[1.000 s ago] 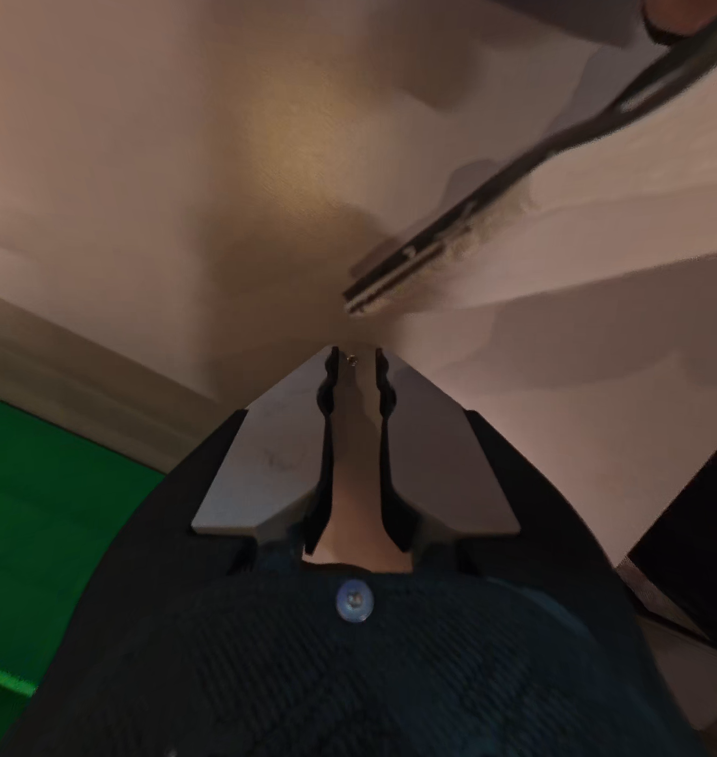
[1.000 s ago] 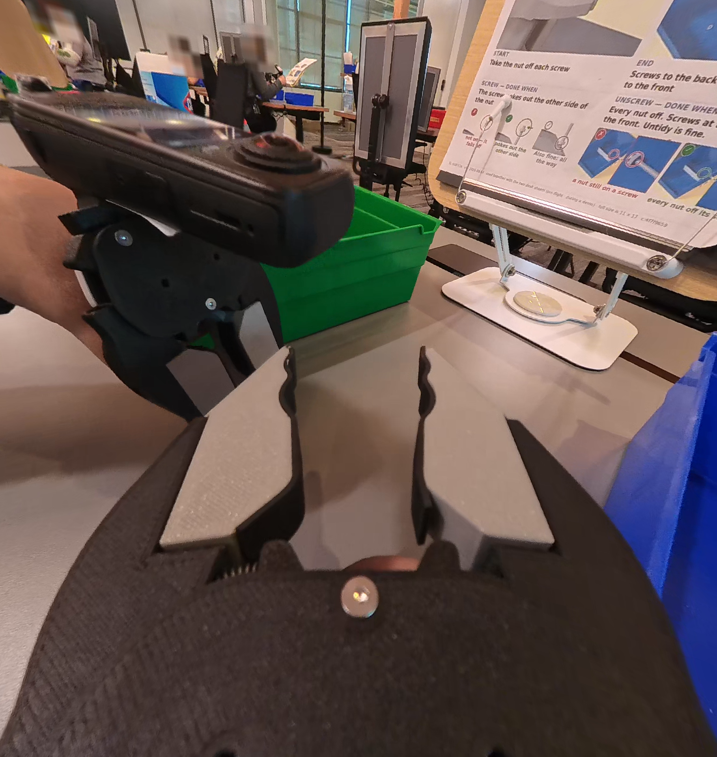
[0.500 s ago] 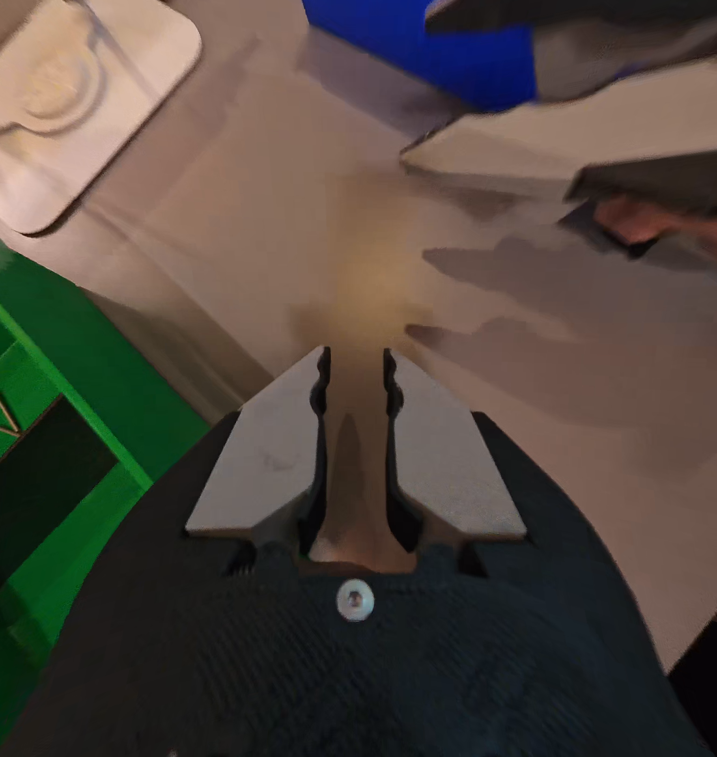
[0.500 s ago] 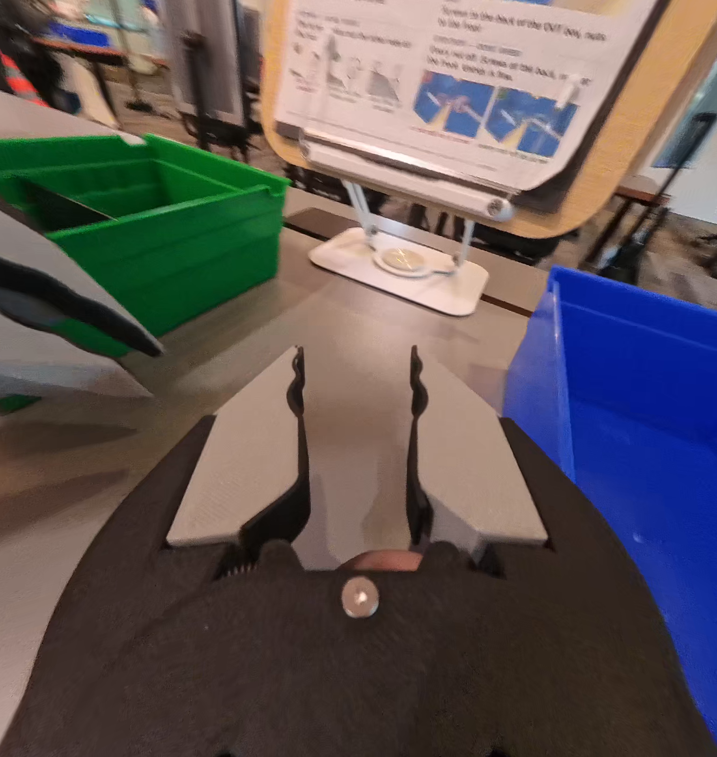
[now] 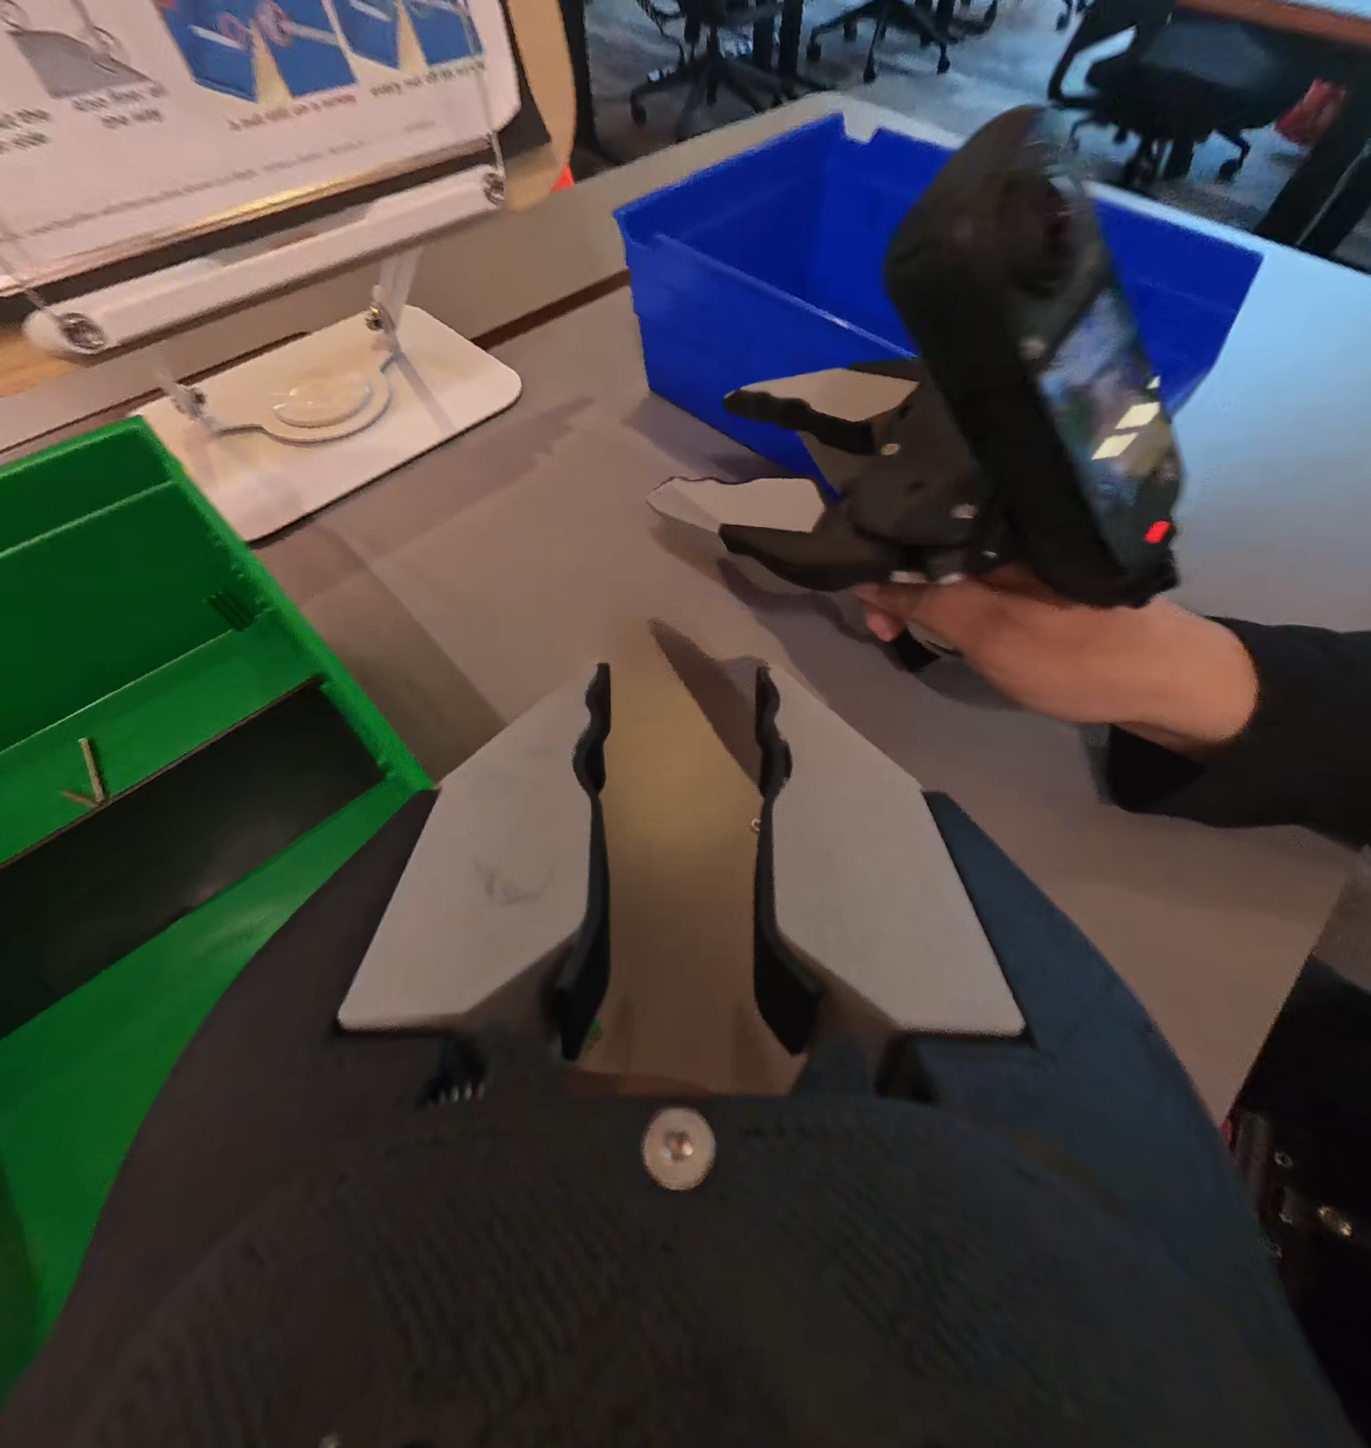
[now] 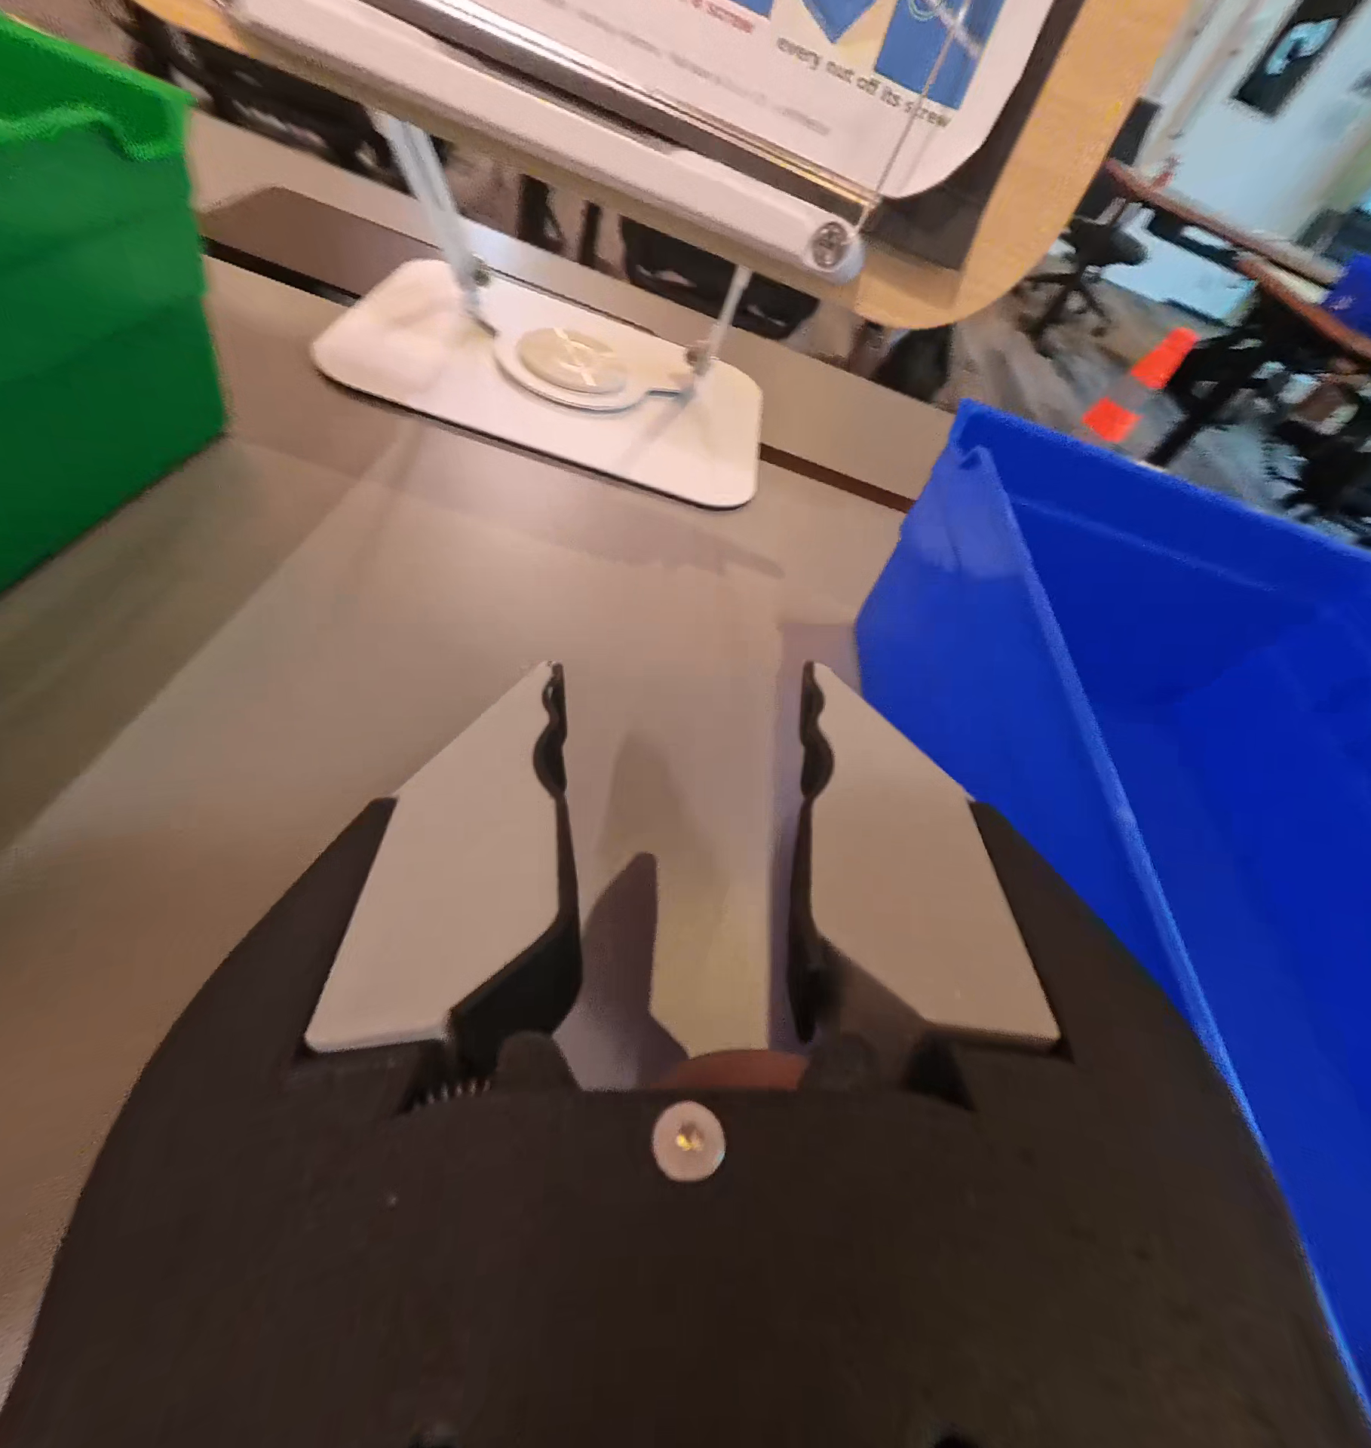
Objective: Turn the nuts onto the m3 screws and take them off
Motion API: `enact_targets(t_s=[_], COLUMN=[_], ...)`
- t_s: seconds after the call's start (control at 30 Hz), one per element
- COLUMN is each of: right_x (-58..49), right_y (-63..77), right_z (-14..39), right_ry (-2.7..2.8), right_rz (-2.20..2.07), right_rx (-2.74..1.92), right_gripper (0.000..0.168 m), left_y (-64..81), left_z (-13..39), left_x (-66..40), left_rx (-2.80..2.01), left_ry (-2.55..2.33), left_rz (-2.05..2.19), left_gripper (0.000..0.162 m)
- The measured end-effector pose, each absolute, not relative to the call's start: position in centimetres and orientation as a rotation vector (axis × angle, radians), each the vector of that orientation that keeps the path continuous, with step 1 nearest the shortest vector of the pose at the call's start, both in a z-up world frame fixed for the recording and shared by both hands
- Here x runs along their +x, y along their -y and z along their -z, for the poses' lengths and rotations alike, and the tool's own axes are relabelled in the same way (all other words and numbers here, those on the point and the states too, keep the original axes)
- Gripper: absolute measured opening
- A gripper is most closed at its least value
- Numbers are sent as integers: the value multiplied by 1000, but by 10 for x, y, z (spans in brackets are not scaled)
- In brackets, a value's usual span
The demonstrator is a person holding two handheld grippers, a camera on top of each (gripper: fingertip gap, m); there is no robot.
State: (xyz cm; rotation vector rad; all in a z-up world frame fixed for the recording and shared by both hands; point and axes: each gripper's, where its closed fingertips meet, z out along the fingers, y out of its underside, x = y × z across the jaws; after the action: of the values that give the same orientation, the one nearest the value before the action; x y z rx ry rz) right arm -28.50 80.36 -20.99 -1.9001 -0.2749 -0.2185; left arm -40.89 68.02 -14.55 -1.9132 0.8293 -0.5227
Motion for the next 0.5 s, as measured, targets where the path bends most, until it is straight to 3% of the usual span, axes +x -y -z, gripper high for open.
enact_targets(t_s=[0.17, 0.2, 0.27, 0.33, 0.37, 0.5], right_x=[-237, -226, -210, -204, -203, -230], right_y=[-851, -858, -867, -872, -874, -867], right_z=[217, 220, 228, 229, 227, 216], right_ry=[127, 96, 40, 14, 19, 77], right_rz=[465, 482, 497, 512, 516, 345], right_rx=[-1985, -2010, -2060, -2074, -2059, -1997], right_gripper=[56, 48, 16, 43, 48, 54], left_y=[-673, -672, -675, -680, -682, -688], left_z=[142, 147, 160, 167, 162, 154], left_x=[-455, -467, -493, -516, -526, -549], left_rx=[-1881, -1887, -1909, -1971, -1960, -1911], left_ry=[-707, -682, -642, -596, -560, -465], left_rz=[550, 546, 522, 499, 500, 495], left_gripper=[37, 38, 37, 43, 45, 41])
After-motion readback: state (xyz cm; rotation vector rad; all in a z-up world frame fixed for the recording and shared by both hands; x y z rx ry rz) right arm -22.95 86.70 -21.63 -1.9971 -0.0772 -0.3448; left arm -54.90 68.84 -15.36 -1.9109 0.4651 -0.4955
